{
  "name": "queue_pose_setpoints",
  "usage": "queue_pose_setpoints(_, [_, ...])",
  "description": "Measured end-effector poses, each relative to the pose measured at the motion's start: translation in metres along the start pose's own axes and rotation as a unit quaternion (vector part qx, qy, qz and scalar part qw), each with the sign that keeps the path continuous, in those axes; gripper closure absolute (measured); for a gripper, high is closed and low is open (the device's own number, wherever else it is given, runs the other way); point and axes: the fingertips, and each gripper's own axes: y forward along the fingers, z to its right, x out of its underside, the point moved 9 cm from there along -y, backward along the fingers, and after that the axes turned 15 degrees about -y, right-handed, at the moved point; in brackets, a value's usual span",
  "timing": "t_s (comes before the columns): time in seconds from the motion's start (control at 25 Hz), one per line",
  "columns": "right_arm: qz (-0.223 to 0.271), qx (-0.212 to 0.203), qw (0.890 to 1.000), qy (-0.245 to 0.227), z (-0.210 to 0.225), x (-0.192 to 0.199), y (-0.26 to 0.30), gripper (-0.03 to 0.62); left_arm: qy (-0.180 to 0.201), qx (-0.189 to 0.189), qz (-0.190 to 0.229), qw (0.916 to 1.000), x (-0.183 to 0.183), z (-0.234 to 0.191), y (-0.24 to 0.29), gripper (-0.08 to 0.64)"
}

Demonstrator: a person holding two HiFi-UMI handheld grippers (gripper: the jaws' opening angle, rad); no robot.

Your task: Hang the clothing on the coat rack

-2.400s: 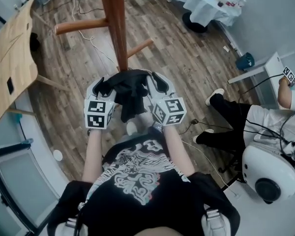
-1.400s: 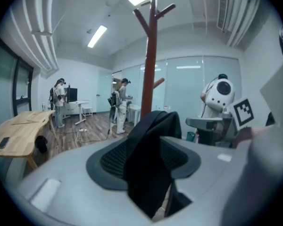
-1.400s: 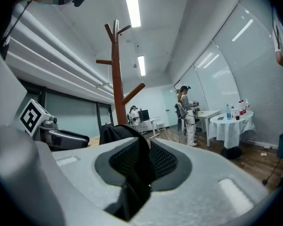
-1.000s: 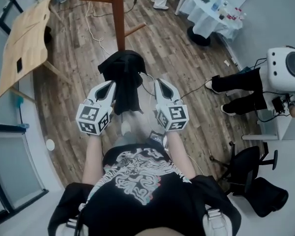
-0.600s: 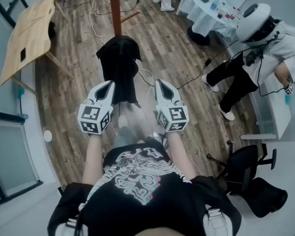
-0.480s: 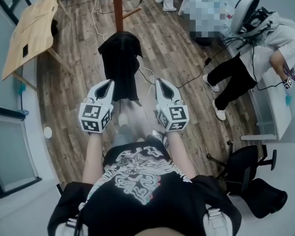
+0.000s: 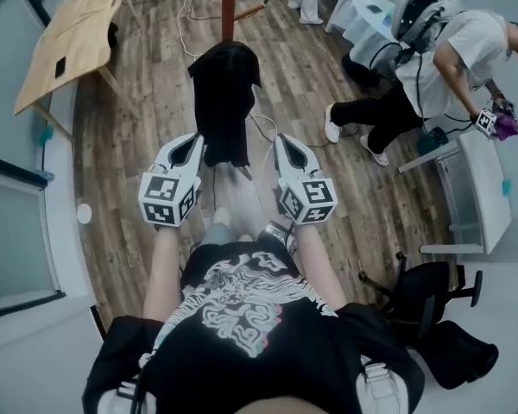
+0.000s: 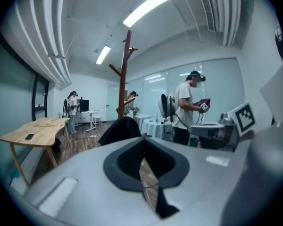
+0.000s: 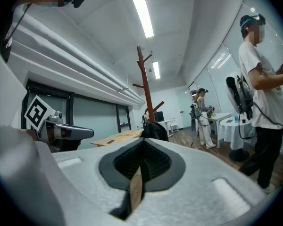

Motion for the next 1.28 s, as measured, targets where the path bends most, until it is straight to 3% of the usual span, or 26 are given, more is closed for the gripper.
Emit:
queue_pose_setpoints(0.28, [0.011,-0.013,1.000,-0.007,-0.022,-0.006,-0.012,0.594,-0.004,0.019,-0.001,0.9998,0.006,0.006,-0.013,0.571])
queue_pose_setpoints(0.64, [0.013,0.021,1.000,0.000,-0.040,-0.003,-0.028,0.594,-0.006,0.024,-0.024,0.9994,0.026,-0.003,-0.034,0.571])
queue_pose_setpoints(1.04, [0.001,0.035,0.999,-0.022,-0.106,-0.009,-0.070,0.594,-0.007,0.015,0.007,0.9998,0.032,-0.009,-0.088,0.571])
queue_pose_setpoints(1.28, [-0.012,0.045,0.999,-0.006,-0.156,-0.012,-0.103,0.594,0.001,0.020,0.020,0.9996,0.033,-0.005,-0.130,0.571])
